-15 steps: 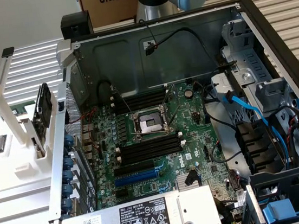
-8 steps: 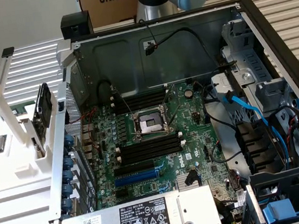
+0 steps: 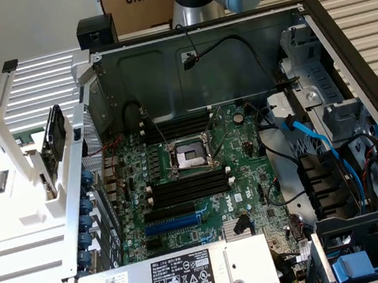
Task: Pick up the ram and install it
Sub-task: 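Pick up the ram and move it above insertion slot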
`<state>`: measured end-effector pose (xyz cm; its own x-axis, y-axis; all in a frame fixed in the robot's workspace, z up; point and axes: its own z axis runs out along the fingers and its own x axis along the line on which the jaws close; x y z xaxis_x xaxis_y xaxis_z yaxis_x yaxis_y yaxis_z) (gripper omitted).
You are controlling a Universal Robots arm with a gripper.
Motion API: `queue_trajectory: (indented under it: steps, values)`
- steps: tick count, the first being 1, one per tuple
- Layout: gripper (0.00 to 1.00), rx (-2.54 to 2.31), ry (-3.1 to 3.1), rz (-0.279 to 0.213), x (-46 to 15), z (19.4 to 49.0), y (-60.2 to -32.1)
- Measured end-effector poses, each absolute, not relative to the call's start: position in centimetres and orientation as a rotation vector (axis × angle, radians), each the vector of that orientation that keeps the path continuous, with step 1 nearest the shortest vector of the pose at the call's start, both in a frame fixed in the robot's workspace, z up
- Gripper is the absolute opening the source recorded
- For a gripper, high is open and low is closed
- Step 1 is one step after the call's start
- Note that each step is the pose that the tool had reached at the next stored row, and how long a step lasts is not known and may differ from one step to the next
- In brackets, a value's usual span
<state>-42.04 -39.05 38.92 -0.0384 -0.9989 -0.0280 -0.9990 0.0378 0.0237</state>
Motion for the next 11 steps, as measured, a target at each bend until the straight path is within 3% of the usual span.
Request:
queue_trajectory:
  steps: [11]
  values:
    - [0.12,-2.171,2.264,0.056,-39.2,39.4,-39.1]
